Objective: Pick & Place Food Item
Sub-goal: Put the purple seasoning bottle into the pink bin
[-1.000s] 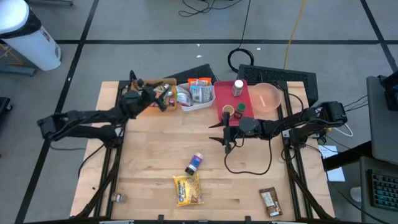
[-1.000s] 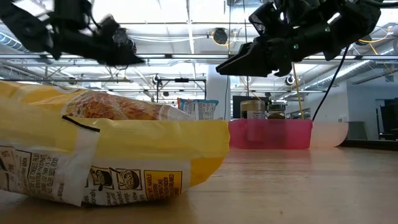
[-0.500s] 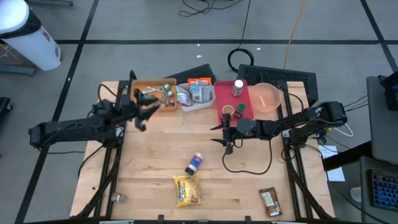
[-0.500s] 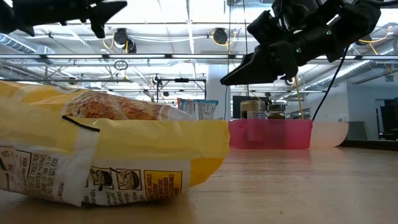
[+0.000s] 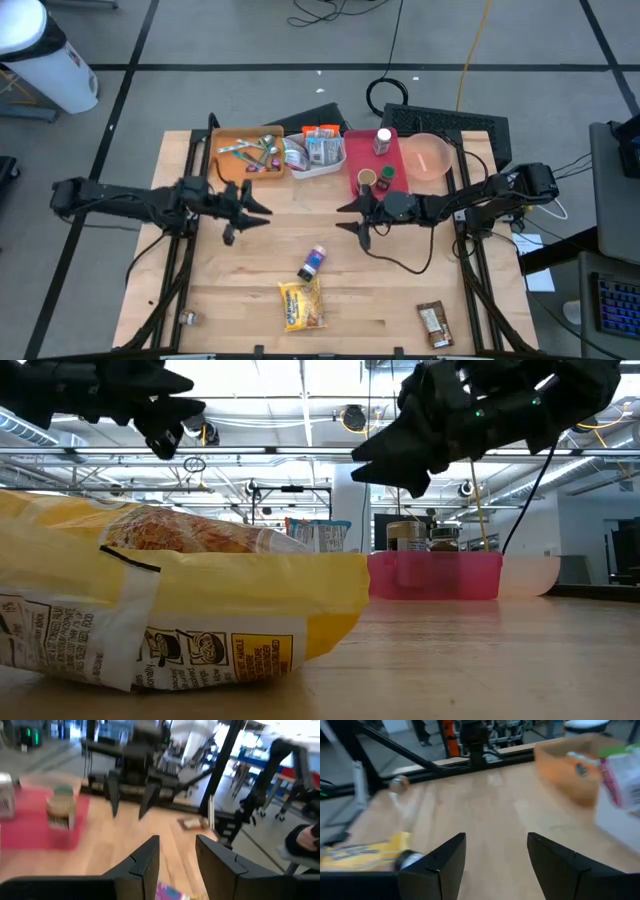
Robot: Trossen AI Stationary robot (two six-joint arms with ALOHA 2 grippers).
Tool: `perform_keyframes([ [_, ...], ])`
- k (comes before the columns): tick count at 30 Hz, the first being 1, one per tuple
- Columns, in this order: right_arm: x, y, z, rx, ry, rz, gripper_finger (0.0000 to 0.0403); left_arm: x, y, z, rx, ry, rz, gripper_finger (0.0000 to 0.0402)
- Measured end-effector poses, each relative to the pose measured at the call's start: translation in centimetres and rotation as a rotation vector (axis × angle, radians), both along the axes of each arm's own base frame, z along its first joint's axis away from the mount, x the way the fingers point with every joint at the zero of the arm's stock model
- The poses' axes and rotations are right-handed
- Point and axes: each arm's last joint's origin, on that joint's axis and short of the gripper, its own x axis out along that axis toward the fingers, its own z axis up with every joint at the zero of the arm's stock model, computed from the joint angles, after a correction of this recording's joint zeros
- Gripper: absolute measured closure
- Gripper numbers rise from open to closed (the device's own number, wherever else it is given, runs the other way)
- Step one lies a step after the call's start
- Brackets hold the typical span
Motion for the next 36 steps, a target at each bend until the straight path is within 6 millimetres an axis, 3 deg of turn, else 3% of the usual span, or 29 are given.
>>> perform_keyframes([
  [13, -0.8, 6.7, 1.1, 0.131, -0.103, 0.201, 0.0198, 3.5, -6.4, -4.2, -0.032, 0.171, -0.048, 0.0270],
  [18, -1.8, 9.6, 1.2, 0.112, -0.124, 0.159, 0.0196, 4.0, -8.7, -5.3, -0.065, 0.164, -0.079, 0.0270],
  [26, -3.1, 13.0, 0.4, 0.113, -0.136, 0.133, 0.0202, 3.8, -11.9, -6.4, -0.116, 0.142, -0.151, 0.0270],
  [36, -1.9, 15.1, -2.9, 0.205, -0.264, 0.172, 0.0203, 2.0, -14.8, -6.8, -0.131, 0.128, -0.150, 0.0270],
])
